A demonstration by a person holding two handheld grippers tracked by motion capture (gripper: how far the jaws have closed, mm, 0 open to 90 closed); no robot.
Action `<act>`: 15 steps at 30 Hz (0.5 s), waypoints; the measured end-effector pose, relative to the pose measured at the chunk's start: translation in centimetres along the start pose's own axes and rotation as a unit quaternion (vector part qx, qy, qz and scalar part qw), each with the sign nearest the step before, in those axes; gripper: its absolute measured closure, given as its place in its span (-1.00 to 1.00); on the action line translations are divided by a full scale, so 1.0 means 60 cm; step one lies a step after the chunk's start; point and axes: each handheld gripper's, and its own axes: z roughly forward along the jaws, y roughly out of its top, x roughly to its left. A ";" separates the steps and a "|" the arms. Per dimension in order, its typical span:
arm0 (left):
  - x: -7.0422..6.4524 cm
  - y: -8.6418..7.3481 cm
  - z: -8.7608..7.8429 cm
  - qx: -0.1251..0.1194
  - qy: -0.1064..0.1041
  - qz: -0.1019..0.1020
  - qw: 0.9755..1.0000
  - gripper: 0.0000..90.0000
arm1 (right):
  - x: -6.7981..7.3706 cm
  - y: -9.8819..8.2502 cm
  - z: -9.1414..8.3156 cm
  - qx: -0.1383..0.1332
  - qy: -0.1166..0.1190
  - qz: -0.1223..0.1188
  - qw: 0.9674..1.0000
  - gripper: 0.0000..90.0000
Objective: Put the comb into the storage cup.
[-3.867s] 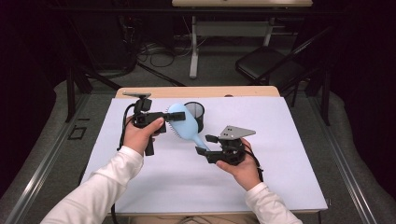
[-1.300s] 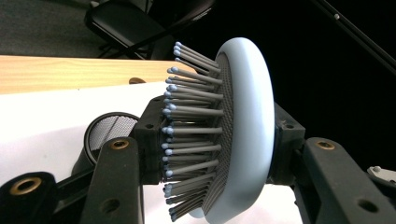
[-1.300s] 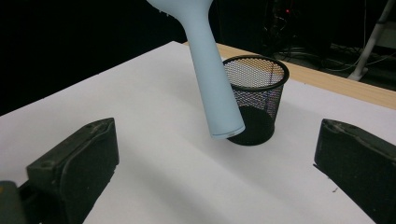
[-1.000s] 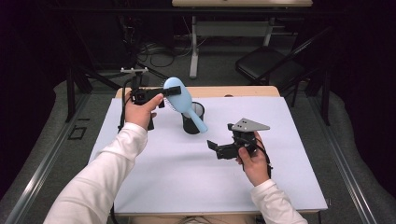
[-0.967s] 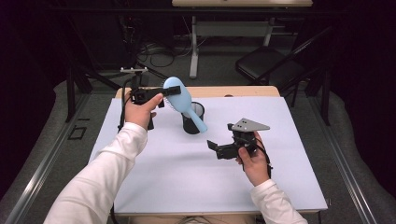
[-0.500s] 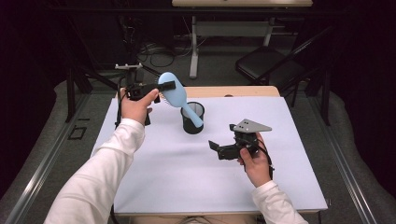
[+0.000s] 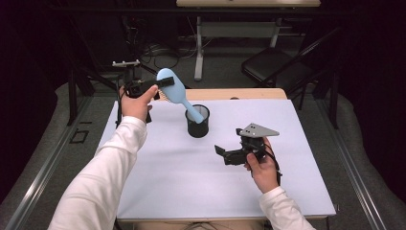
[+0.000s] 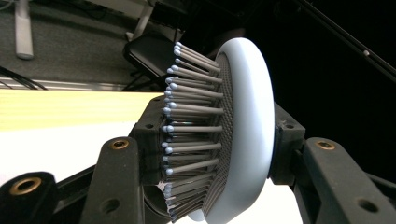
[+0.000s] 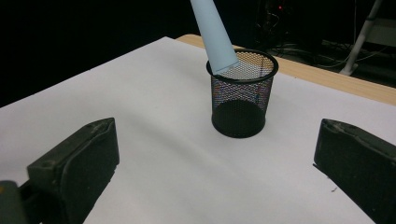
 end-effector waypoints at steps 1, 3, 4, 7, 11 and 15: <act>0.001 0.001 0.000 -0.004 0.001 -0.001 1.000 0.14 | 0.000 0.000 0.000 0.000 0.000 0.001 1.000 -1.00; 0.002 0.003 0.001 -0.008 0.005 -0.002 1.000 0.14 | 0.000 0.000 -0.001 0.000 -0.001 0.001 1.000 -1.00; 0.002 0.004 0.002 -0.009 0.007 -0.003 1.000 0.14 | 0.000 0.000 -0.001 0.000 -0.001 0.002 1.000 -1.00; 0.001 0.005 0.003 -0.015 0.013 0.000 1.000 0.14 | 0.000 0.000 -0.002 0.000 -0.002 0.001 1.000 -1.00; 0.000 0.005 0.008 -0.021 0.021 0.001 1.000 0.14 | 0.001 0.000 -0.001 0.000 -0.001 -0.001 1.000 -1.00; -0.002 0.004 0.011 -0.023 0.027 0.007 0.999 0.14 | 0.001 -0.001 -0.001 0.000 -0.001 -0.002 1.000 -0.99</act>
